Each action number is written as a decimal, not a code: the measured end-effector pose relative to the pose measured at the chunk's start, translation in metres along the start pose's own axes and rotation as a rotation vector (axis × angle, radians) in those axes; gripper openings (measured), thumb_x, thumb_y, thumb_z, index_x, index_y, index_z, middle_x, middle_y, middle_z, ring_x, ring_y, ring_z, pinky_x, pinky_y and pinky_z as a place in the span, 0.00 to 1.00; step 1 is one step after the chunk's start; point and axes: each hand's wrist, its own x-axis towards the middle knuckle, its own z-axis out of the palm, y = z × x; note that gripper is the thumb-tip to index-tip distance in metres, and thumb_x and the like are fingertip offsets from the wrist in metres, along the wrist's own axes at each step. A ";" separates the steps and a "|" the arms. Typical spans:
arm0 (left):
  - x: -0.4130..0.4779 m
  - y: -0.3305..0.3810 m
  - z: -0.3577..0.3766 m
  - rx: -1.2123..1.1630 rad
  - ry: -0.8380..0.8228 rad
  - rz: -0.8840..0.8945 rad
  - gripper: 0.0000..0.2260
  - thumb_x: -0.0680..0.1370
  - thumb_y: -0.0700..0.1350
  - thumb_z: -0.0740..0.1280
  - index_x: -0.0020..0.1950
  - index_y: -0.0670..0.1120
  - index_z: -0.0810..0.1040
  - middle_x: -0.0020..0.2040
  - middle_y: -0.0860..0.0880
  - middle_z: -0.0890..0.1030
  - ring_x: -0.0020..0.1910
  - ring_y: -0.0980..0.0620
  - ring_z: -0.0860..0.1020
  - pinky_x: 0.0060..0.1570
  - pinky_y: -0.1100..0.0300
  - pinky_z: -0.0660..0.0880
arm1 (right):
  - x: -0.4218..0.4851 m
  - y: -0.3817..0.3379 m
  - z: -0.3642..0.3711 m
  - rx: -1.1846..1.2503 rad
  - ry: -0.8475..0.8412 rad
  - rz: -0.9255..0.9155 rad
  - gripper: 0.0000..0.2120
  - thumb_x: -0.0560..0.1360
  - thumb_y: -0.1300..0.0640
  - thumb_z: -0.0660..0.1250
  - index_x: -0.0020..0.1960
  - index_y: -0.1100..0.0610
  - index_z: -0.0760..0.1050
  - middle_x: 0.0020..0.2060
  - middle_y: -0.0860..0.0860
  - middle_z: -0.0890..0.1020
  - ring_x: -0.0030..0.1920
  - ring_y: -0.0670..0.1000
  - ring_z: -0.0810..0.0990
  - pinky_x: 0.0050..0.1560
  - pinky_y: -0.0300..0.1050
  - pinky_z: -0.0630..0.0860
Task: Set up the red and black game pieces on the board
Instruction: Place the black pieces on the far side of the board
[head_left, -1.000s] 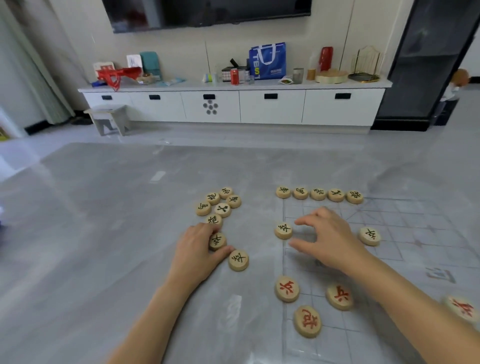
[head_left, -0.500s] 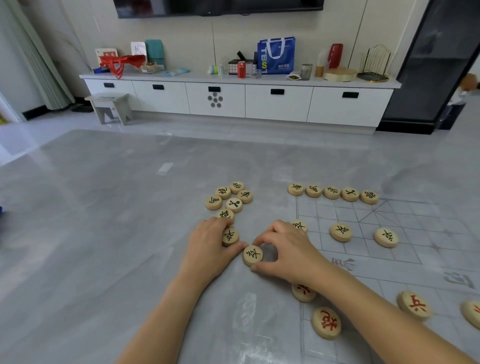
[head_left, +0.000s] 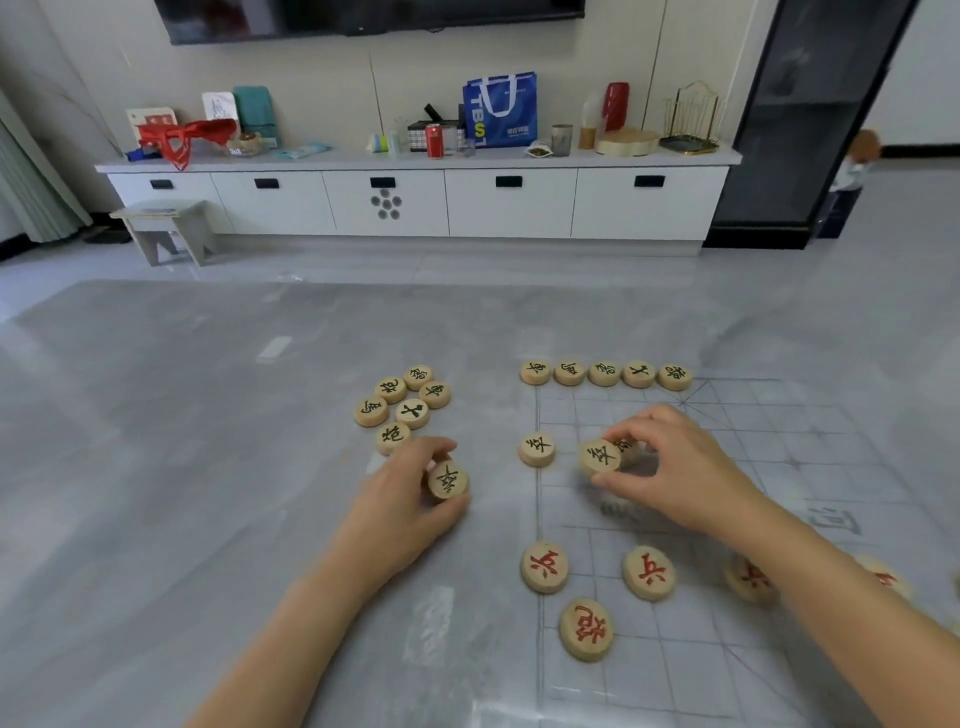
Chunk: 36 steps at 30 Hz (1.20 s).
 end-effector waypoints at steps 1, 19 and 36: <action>0.001 0.009 0.006 -0.006 -0.027 0.027 0.22 0.72 0.49 0.71 0.64 0.55 0.69 0.54 0.60 0.72 0.49 0.64 0.72 0.49 0.67 0.68 | -0.003 0.008 -0.005 0.012 0.013 0.024 0.19 0.67 0.41 0.72 0.55 0.43 0.75 0.51 0.42 0.71 0.52 0.44 0.70 0.57 0.46 0.69; 0.061 0.168 0.109 -0.055 -0.099 0.212 0.24 0.71 0.55 0.72 0.64 0.53 0.70 0.51 0.61 0.73 0.49 0.59 0.73 0.47 0.65 0.67 | -0.065 0.159 -0.094 0.075 0.254 0.384 0.13 0.67 0.44 0.73 0.49 0.44 0.75 0.50 0.46 0.72 0.50 0.47 0.72 0.49 0.44 0.68; 0.096 0.234 0.196 0.048 -0.185 0.172 0.20 0.73 0.55 0.69 0.62 0.52 0.72 0.59 0.56 0.78 0.57 0.52 0.76 0.59 0.50 0.70 | -0.058 0.209 -0.096 0.094 0.267 0.458 0.15 0.67 0.43 0.73 0.50 0.48 0.78 0.50 0.50 0.76 0.49 0.49 0.76 0.44 0.42 0.69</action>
